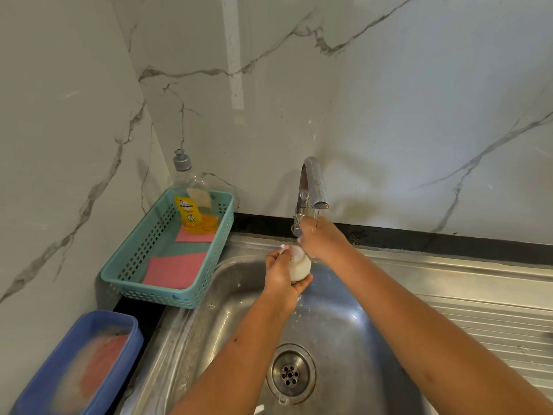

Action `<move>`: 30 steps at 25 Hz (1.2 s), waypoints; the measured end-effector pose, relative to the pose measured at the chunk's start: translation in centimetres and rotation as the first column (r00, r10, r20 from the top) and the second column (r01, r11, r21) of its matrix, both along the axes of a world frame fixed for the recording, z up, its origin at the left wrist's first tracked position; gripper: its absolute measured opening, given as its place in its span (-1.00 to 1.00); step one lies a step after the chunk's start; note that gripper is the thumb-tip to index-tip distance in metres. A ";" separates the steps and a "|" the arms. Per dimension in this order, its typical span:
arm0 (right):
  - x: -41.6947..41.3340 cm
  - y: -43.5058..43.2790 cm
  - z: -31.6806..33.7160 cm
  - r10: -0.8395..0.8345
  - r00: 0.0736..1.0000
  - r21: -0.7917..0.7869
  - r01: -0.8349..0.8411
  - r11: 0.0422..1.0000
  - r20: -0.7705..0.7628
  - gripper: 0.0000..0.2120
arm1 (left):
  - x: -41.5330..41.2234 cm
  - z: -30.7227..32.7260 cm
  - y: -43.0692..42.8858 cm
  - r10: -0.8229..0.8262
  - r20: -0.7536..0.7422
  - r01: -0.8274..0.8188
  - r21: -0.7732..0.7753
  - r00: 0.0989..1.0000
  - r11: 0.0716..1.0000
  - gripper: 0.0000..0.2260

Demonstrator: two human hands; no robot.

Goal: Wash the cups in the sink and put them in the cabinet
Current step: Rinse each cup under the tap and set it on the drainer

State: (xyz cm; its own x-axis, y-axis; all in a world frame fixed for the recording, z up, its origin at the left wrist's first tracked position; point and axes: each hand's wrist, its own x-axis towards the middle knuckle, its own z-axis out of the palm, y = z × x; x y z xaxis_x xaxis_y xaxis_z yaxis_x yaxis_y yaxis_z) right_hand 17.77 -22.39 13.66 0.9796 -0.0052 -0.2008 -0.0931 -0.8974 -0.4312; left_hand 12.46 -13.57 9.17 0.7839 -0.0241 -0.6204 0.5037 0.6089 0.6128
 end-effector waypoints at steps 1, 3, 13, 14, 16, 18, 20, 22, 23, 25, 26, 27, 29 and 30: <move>-0.2 -0.1 0.3 -0.003 0.998 0.036 0.005 0.999 -0.057 -0.78 | 0.0 0.2 0.0 0.014 -0.009 -0.014 -0.018 1.000 1.000 -0.79; -0.2 -0.9 1.4 0.028 0.979 0.238 0.021 0.971 -0.203 -0.78 | -0.3 0.6 -0.1 0.030 -0.031 -0.032 -0.078 0.999 0.996 -0.72; -4.4 -0.5 0.4 0.122 0.933 0.325 -0.237 0.915 0.338 -0.82 | -0.6 2.1 0.0 -0.102 0.006 0.102 -0.065 0.995 0.993 -0.53; -4.7 -0.1 0.0 0.027 0.930 0.339 -0.161 0.927 0.367 -0.77 | -0.5 2.3 -0.1 -0.102 0.024 0.104 -0.064 0.994 0.993 -0.52; -4.5 1.0 0.0 -0.219 0.940 0.446 0.084 0.891 0.261 -0.69 | -0.6 2.4 -0.5 -0.083 0.103 0.090 -0.069 0.991 0.994 -0.49; -4.2 2.1 0.2 -0.398 0.916 0.582 0.300 0.756 0.044 -0.71 | -0.5 1.9 -0.9 -0.053 0.208 0.048 0.031 0.977 0.998 -0.45; -4.5 2.8 0.4 -0.370 0.927 0.629 0.254 0.735 0.057 -0.76 | -0.2 1.3 -0.9 -0.016 0.295 -0.026 0.139 0.956 0.990 -0.42; -5.0 2.7 -0.1 -0.162 0.942 0.527 -0.019 0.850 0.295 -0.78 | 0.4 1.2 -0.3 0.059 0.332 -0.113 0.148 0.941 0.982 -0.45; -5.0 2.4 -0.1 -0.062 0.932 0.431 -0.106 0.896 0.358 -0.77 | 0.7 1.2 -0.2 0.080 0.330 -0.133 0.140 0.941 0.981 -0.47; -4.2 1.3 -0.1 0.036 0.944 0.391 -0.170 0.904 0.327 -0.76 | 0.9 1.5 -0.4 0.077 0.291 -0.120 0.130 0.953 0.984 -0.54; -3.7 0.9 0.1 0.017 0.977 0.531 -0.130 0.837 0.213 -0.76 | 0.8 2.0 -0.4 0.050 0.275 -0.089 0.133 0.960 0.987 -0.58; -3.3 0.5 0.3 -0.006 0.997 0.685 -0.044 0.728 0.071 -0.77 | 0.9 2.4 -0.4 0.001 0.269 -0.039 0.135 0.963 0.990 -0.60; -2.9 0.2 1.1 -0.032 0.988 0.792 0.142 0.593 -0.153 -0.72 | 1.4 3.3 0.3 -0.126 0.271 0.090 0.139 0.954 0.986 -0.60; -2.6 0.0 1.3 -0.047 0.976 0.789 0.199 0.581 -0.212 -0.67 | 1.5 3.6 0.7 -0.165 0.265 0.132 0.136 0.950 0.982 -0.60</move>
State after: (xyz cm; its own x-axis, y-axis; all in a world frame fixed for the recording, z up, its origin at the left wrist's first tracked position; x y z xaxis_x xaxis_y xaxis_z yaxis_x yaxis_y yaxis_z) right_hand 15.15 -22.34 14.94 0.9381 0.1137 -0.3271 -0.3067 -0.1663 -0.9372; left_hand 13.94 -12.88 12.79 0.9171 -0.0942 -0.3874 0.3855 0.4573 0.8014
